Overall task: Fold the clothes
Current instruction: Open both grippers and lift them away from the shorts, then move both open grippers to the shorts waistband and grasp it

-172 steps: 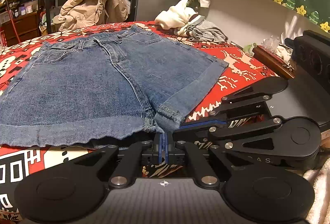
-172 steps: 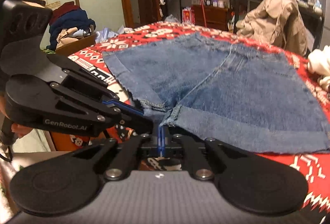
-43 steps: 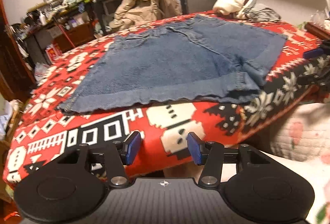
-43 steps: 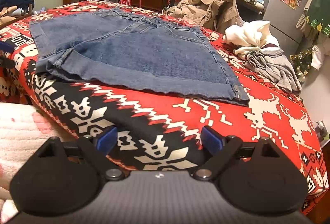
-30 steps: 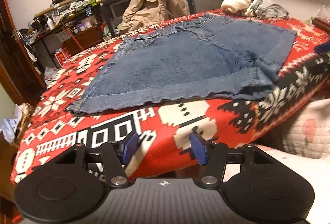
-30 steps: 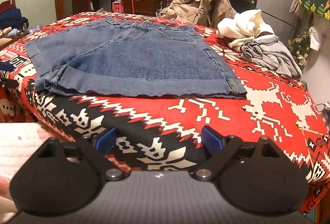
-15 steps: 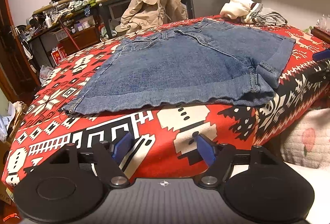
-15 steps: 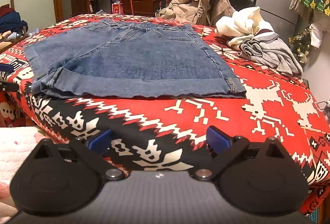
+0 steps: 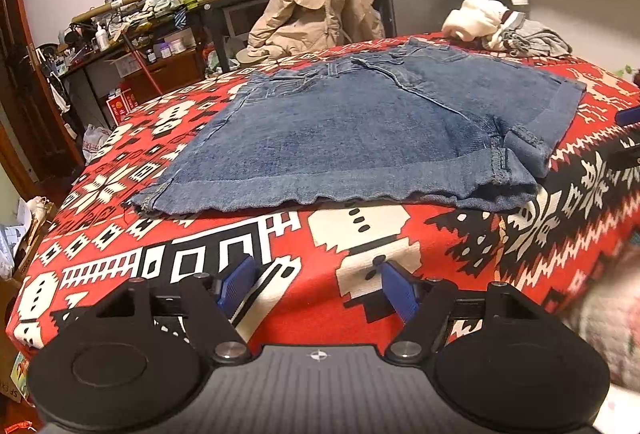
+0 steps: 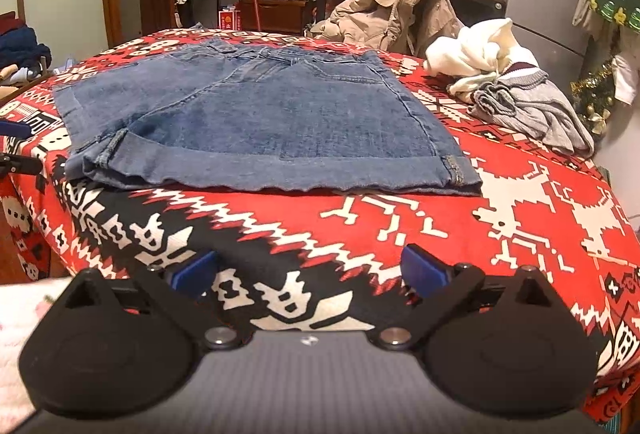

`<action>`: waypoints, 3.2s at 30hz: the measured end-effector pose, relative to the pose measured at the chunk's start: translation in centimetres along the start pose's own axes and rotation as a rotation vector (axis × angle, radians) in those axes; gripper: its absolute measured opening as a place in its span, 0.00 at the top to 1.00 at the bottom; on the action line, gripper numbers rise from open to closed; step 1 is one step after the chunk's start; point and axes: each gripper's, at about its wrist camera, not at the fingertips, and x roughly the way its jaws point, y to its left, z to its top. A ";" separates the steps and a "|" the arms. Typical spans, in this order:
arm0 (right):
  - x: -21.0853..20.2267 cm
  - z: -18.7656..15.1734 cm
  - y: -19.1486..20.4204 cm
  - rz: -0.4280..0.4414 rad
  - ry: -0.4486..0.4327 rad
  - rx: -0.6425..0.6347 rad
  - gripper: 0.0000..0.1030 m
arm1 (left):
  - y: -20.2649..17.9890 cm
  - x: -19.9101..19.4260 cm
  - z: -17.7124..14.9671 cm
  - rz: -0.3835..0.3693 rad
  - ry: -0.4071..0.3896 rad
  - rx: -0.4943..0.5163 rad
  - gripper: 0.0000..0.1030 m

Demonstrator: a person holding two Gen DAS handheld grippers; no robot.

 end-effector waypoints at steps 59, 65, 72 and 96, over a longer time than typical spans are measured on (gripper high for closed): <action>10.0 23.2 -6.7 0.115 0.039 0.053 0.53 | 8.8 16.9 28.7 -0.309 -0.012 -0.345 0.51; 17.5 26.0 -10.1 0.127 0.084 0.106 0.86 | 10.4 22.4 29.7 -0.223 0.127 -0.402 0.94; 20.3 28.0 -12.1 0.133 0.190 0.157 0.94 | 11.4 22.5 33.1 -0.190 0.171 -0.449 0.94; 29.0 31.1 -10.2 -0.019 0.368 0.383 0.96 | 17.6 30.5 32.7 -0.325 0.394 -0.520 0.96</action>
